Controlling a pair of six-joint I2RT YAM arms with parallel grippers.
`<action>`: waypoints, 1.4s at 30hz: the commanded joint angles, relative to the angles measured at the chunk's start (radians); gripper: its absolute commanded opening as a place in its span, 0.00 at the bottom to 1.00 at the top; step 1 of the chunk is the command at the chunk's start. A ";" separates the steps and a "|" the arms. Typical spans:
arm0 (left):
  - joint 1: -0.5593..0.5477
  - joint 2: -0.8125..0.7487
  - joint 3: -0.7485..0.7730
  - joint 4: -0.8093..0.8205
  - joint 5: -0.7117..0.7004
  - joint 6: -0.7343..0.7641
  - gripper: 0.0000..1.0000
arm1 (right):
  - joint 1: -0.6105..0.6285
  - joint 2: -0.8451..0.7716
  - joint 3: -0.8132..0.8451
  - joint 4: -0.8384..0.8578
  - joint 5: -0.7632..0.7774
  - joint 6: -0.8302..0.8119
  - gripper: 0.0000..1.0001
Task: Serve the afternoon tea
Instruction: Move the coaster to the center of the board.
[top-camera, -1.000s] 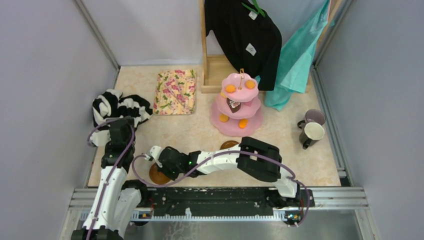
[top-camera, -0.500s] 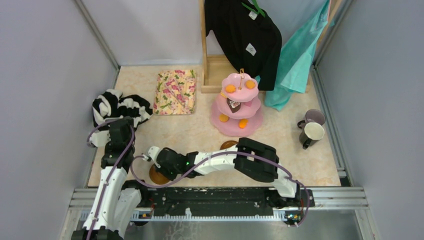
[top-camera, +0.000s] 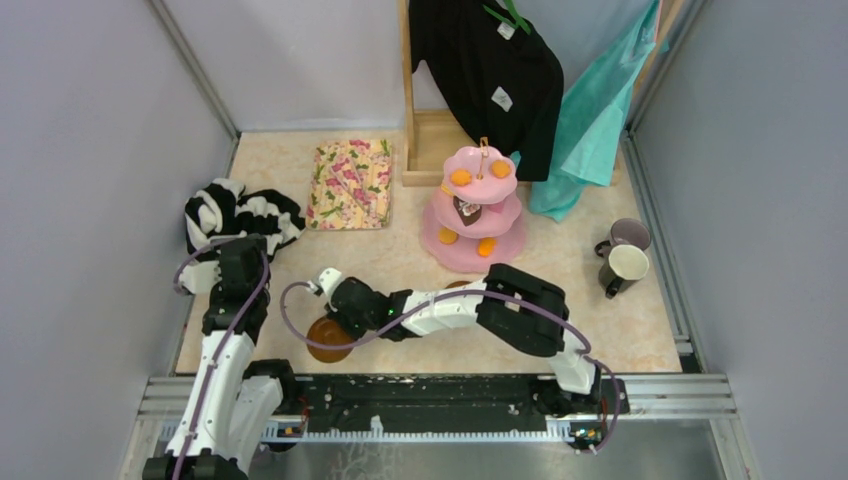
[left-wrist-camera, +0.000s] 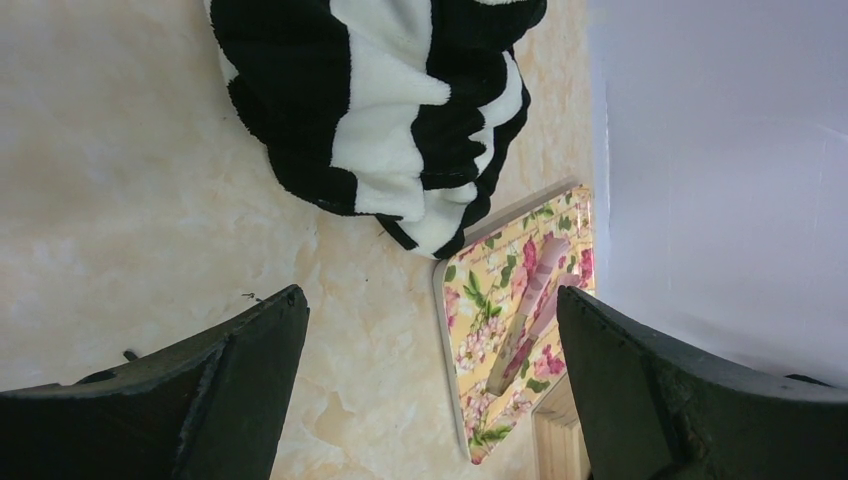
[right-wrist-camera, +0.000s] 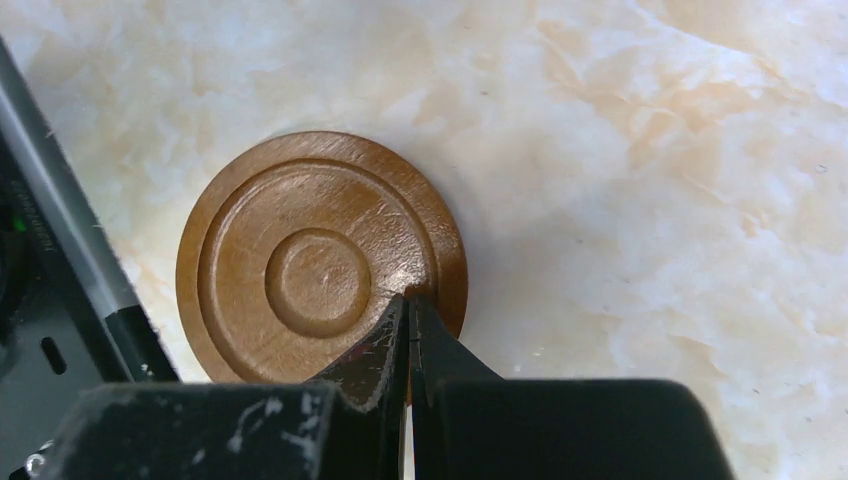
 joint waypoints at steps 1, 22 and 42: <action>0.010 0.003 0.036 0.004 -0.013 0.010 0.99 | -0.053 -0.006 -0.078 -0.117 0.076 0.018 0.00; 0.014 0.025 0.027 0.011 0.011 0.002 0.98 | -0.221 -0.122 -0.269 -0.115 0.118 0.108 0.00; 0.013 0.041 0.026 0.017 0.040 -0.004 0.98 | -0.306 -0.229 -0.408 -0.118 0.121 0.123 0.00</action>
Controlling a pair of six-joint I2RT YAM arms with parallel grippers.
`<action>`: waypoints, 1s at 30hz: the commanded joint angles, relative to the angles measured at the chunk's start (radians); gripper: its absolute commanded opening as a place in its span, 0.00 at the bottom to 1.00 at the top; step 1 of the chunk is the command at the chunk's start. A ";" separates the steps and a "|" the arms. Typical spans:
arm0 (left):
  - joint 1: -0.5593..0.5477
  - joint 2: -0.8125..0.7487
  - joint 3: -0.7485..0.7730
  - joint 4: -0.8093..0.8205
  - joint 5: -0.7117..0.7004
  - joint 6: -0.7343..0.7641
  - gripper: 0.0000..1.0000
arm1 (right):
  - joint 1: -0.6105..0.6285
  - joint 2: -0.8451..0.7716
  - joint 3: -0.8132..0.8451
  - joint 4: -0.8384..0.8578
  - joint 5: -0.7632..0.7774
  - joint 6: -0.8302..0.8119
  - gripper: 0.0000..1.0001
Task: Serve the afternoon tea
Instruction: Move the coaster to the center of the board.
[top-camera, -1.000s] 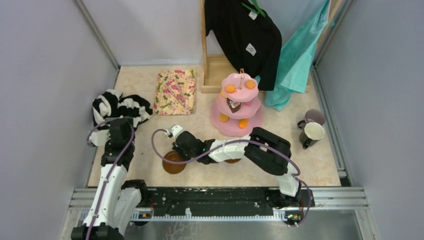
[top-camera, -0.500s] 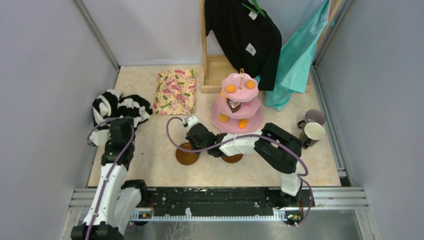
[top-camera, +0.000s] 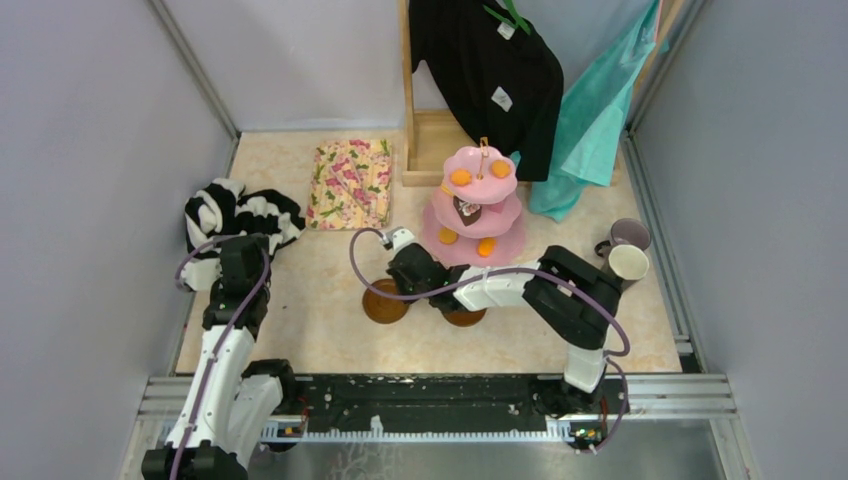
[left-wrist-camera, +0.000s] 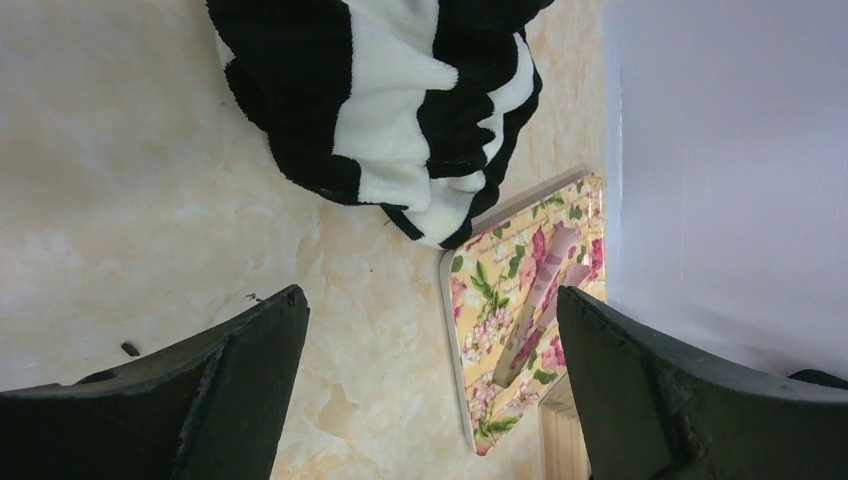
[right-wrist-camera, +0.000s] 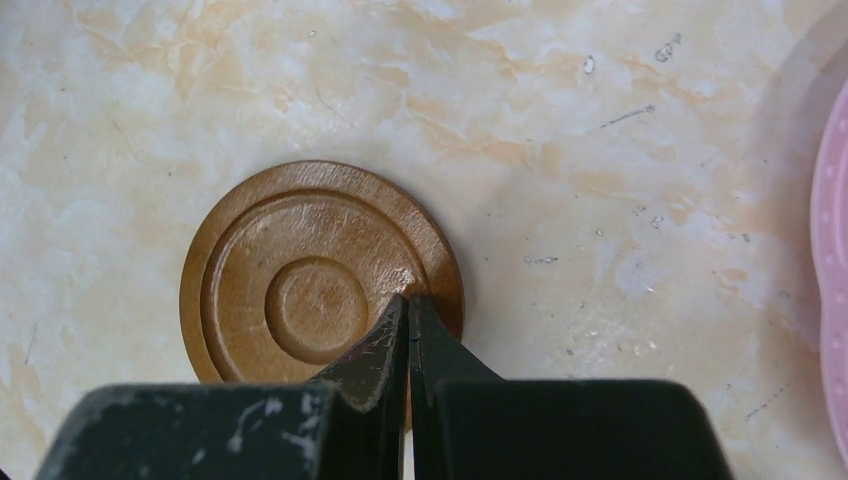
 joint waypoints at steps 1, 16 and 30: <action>0.008 0.001 0.015 0.017 0.010 -0.004 0.98 | -0.045 0.009 -0.071 -0.189 0.054 -0.013 0.00; 0.001 0.104 0.083 0.158 0.167 0.216 0.98 | -0.046 -0.138 -0.039 -0.155 -0.042 -0.083 0.18; -0.391 0.317 0.275 0.304 0.028 0.734 0.99 | 0.041 -0.430 0.060 -0.234 0.163 -0.178 0.28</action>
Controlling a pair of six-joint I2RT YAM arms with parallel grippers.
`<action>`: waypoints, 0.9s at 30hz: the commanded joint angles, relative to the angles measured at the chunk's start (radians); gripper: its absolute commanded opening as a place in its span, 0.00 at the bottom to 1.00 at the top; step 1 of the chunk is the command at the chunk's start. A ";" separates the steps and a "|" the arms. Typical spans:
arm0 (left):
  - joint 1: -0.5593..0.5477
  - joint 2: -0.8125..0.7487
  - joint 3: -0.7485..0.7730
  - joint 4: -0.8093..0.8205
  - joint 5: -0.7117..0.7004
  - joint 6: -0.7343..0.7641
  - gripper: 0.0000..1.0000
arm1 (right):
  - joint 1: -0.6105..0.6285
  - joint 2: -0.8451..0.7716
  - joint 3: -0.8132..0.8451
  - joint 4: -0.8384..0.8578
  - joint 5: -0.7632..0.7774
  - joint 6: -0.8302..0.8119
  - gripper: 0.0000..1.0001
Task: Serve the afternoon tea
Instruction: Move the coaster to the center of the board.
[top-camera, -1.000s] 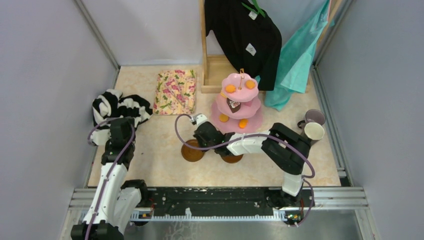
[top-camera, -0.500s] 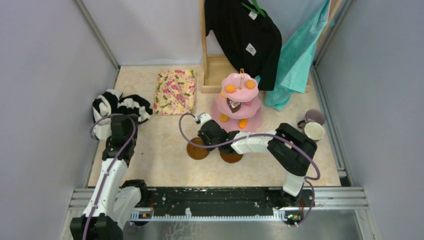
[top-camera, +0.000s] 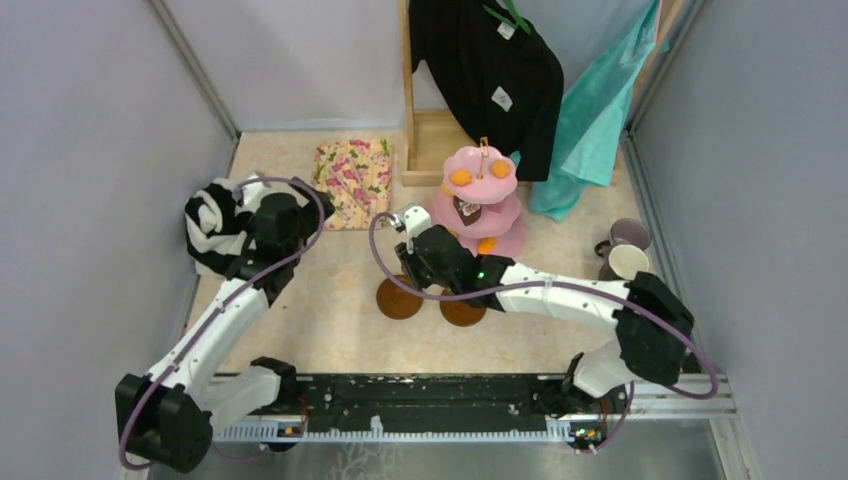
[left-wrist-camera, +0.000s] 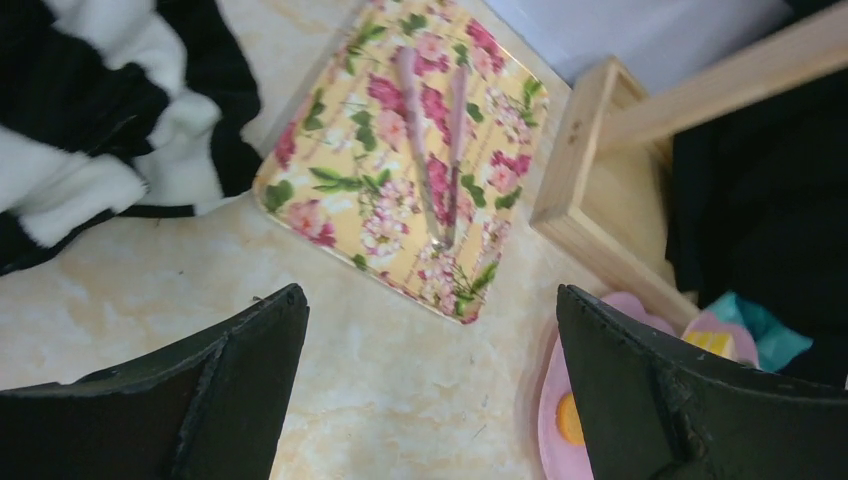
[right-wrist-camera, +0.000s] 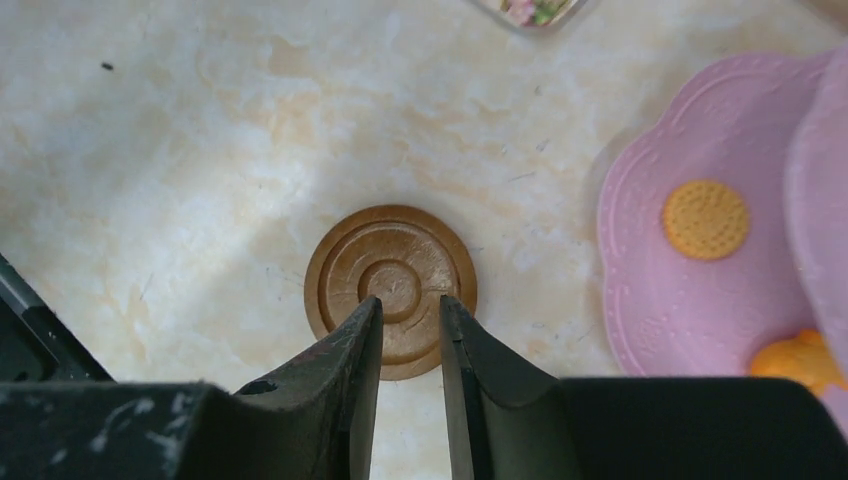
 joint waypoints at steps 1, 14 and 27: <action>-0.117 0.056 0.067 0.050 -0.069 0.223 0.99 | 0.045 -0.113 0.045 -0.031 0.212 -0.065 0.28; -0.280 0.029 0.013 0.118 -0.012 0.363 0.99 | 0.060 -0.405 -0.040 -0.178 0.784 0.149 0.18; -0.429 -0.044 -0.091 0.219 -0.001 0.255 0.99 | -0.142 -0.506 0.052 -1.312 0.941 1.158 0.17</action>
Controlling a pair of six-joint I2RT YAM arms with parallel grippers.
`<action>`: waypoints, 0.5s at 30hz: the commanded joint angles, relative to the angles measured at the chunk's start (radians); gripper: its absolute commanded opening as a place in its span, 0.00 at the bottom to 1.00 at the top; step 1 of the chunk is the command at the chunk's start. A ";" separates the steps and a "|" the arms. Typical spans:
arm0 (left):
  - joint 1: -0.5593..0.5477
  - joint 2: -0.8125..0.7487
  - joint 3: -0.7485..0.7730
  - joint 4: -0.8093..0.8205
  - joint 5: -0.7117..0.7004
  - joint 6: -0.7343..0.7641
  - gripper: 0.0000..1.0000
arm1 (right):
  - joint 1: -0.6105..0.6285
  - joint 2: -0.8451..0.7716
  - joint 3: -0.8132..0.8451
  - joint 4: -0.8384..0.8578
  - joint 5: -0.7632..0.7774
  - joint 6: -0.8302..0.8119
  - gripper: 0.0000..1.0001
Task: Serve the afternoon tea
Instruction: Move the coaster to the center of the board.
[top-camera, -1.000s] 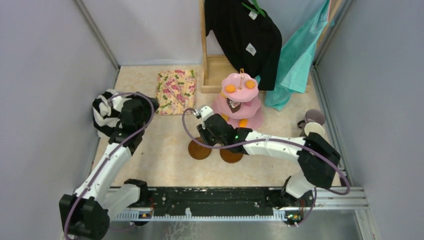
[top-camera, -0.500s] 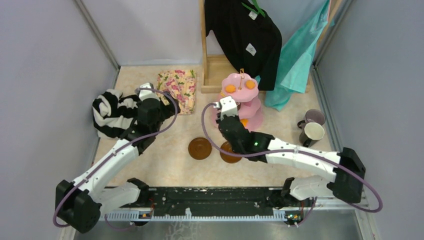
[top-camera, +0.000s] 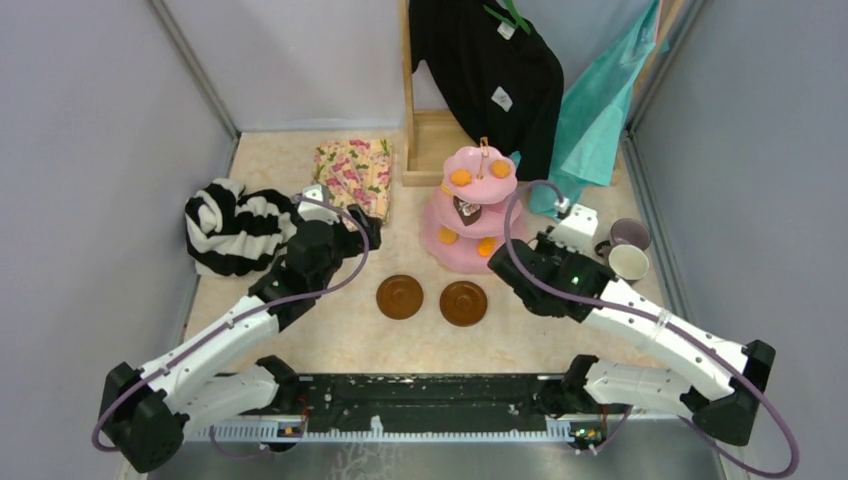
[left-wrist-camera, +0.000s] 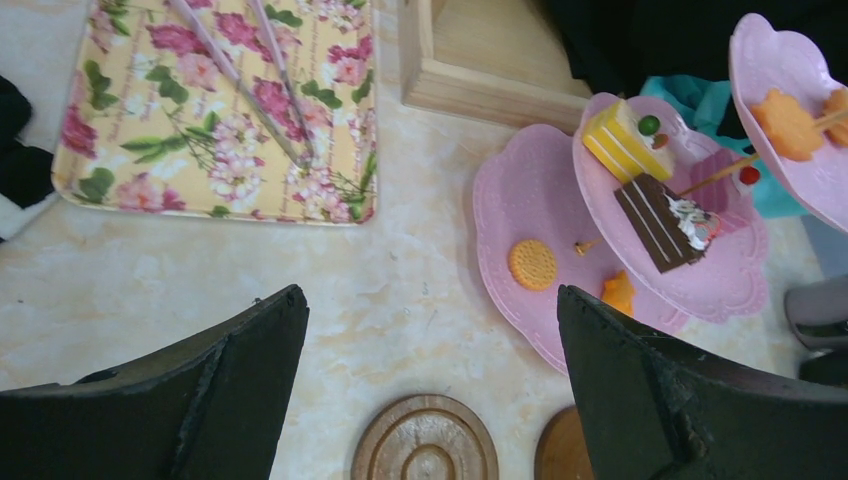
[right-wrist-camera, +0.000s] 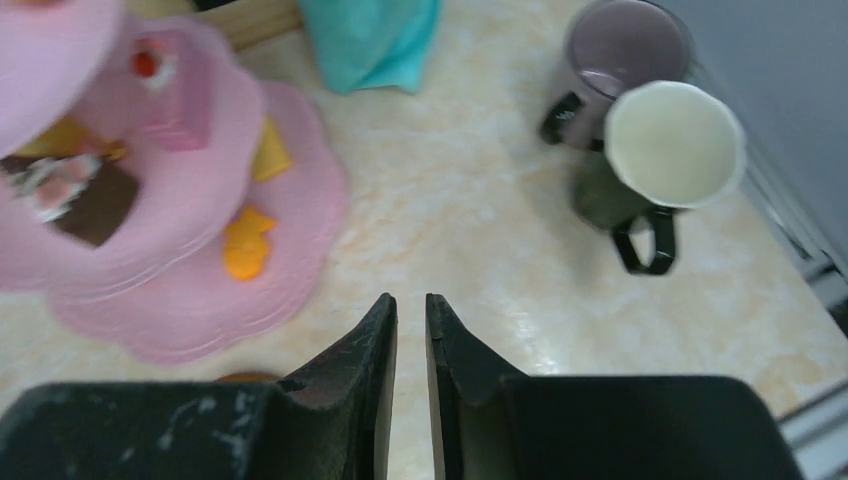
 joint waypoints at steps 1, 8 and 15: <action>-0.047 -0.035 -0.043 0.087 0.012 -0.048 0.99 | -0.124 -0.029 -0.011 -0.321 0.013 0.318 0.17; -0.080 -0.099 -0.114 0.124 0.011 -0.070 0.99 | -0.610 -0.161 -0.172 0.089 -0.306 -0.167 0.18; -0.084 -0.185 -0.211 0.184 0.049 -0.136 0.99 | -0.776 -0.068 -0.150 0.107 -0.392 -0.277 0.32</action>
